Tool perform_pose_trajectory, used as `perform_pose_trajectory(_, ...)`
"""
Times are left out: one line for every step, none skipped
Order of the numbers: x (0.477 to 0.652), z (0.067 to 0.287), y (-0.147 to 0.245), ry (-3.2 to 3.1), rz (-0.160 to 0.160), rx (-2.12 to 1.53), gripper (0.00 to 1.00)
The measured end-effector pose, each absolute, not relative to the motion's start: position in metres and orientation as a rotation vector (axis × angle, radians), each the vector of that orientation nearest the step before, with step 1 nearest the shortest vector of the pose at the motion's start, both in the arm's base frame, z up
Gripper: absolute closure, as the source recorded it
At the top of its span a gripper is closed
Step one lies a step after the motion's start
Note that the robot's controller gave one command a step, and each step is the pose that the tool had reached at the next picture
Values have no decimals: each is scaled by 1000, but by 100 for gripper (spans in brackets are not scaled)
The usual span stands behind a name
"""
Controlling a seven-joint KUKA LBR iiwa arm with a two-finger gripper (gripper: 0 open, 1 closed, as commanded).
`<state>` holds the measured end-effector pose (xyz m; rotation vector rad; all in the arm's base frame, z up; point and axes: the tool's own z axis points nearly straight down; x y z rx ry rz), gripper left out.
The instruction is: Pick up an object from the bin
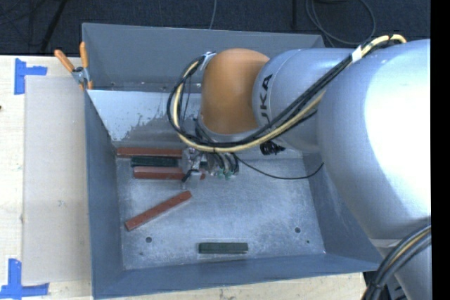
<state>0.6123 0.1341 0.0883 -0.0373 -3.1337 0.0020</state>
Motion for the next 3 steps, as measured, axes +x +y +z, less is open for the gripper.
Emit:
perform_pose_trajectory(613, 110, 134, -3134, 2, -39, 100)
perform_pose_trajectory(614, 132, 134, -3139, 1, -38, 100)
perform_pose_trajectory(615, 150, 134, -3142, -1, -38, 100)
